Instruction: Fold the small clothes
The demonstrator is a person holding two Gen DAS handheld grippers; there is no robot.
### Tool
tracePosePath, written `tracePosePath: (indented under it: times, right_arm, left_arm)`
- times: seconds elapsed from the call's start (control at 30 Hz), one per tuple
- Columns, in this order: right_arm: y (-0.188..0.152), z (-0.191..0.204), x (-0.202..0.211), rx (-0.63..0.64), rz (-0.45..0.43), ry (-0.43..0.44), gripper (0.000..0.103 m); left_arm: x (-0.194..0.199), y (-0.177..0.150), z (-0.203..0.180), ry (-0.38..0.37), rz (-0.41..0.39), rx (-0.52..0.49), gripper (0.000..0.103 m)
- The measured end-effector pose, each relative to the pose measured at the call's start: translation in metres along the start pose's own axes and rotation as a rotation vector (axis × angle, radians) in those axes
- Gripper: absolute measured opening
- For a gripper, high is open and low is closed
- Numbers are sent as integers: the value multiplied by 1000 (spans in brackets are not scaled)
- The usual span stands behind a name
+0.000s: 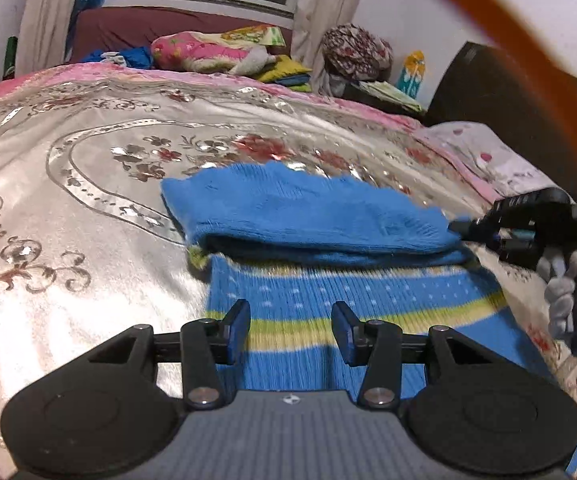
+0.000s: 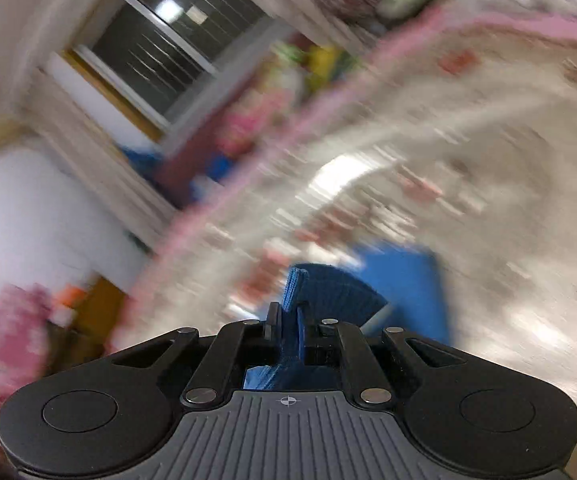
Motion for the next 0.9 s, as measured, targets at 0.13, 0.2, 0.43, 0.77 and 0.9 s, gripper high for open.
tracePosePath:
  times: [0.13, 0.2, 0.43, 0.77, 0.9]
  right_arm:
    - [-20, -36, -8, -32, 59, -82, 12]
    - [-21, -33, -4, 3, 54, -90, 13]
    - [-8, -10, 17, 146, -25, -135, 23]
    - [11, -12, -26, 303, 46, -184, 33]
    - [4, -17, -43, 347, 99, -197, 34]
  left_arm:
    - [-1, 0, 1, 5, 1, -5, 50]
    - [-1, 3, 2, 3, -3, 4, 50]
    - [-2, 20, 8, 39, -26, -19, 50]
    - [-32, 39, 9, 66, -13, -52, 51]
    - [-40, 35, 9, 76, 3, -73, 51]
Point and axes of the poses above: each gripper's, at about its wrist camera, not at the fingertips, and x roughly against the way its jaws point, z to its left, y to its top, the point moved 8 cm from there along -x, roughly the way its jaws point, and after that the axes turned 6 degrees about -x, right-handed, at the moved point
